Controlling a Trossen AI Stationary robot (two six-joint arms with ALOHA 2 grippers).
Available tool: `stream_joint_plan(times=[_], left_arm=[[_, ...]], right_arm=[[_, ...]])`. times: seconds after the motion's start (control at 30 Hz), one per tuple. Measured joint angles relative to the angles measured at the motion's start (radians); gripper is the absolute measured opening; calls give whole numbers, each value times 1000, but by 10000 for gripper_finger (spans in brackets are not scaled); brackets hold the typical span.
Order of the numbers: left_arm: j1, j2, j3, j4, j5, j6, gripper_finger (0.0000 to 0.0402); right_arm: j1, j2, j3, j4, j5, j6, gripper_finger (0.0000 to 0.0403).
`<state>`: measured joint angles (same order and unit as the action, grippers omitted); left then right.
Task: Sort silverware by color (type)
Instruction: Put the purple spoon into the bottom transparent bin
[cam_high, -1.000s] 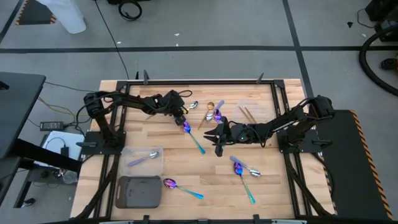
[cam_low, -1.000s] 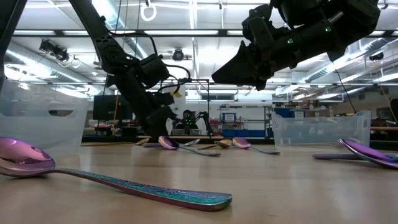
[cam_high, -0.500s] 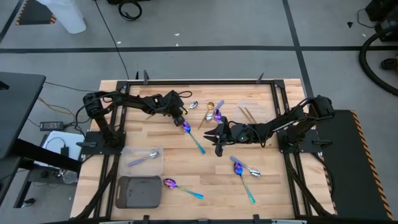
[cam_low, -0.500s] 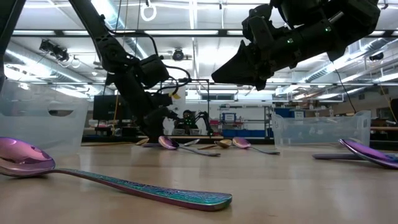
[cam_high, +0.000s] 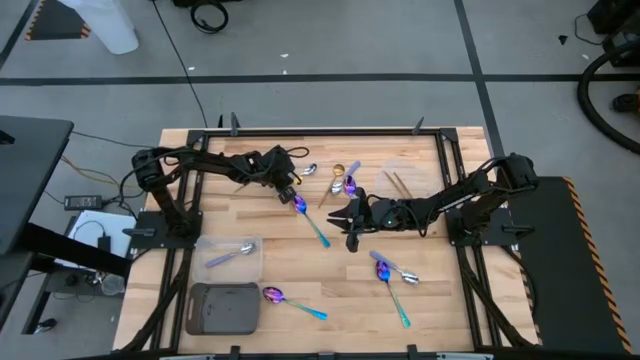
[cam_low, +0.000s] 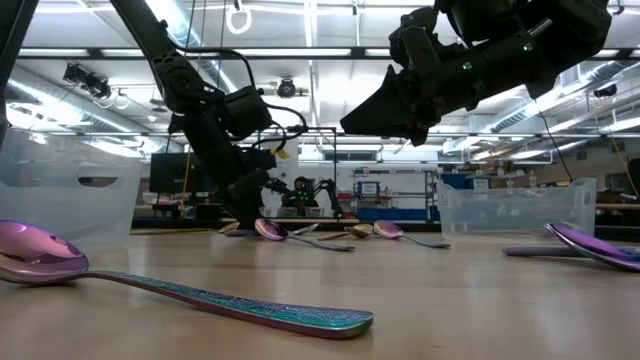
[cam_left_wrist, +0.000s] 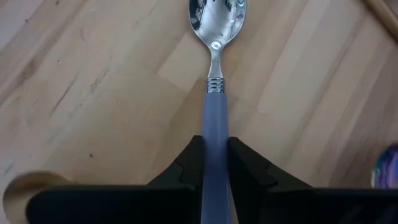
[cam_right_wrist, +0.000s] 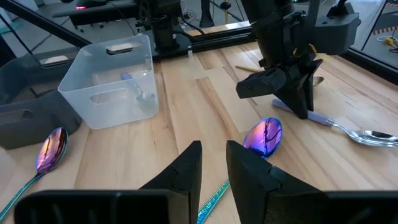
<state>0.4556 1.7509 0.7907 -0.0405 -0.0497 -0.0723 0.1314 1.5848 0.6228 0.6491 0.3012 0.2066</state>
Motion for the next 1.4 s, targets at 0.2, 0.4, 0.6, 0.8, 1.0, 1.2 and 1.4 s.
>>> stream_joint_plan(times=[0.2,0.4,0.6,0.8,1.0,1.2,1.4], left_arm=[[-16,-43,48,-91,6,5,55],[-33,-43,128,-207,4,37,55],[-60,-43,219,-341,5,81,55],[-96,-43,325,-519,3,109,55],[-148,-44,418,-679,3,111,55],[-210,-44,497,-807,2,97,55],[-276,-45,576,-940,2,59,55]], right_arm=[[0,0,0,-9,0,0,84],[1,0,0,-17,0,2,84],[4,0,0,-20,0,0,84],[5,0,0,-29,0,0,84],[7,0,0,-40,-7,0,84],[14,0,0,-47,-8,0,84],[14,0,0,-53,-8,0,84]])
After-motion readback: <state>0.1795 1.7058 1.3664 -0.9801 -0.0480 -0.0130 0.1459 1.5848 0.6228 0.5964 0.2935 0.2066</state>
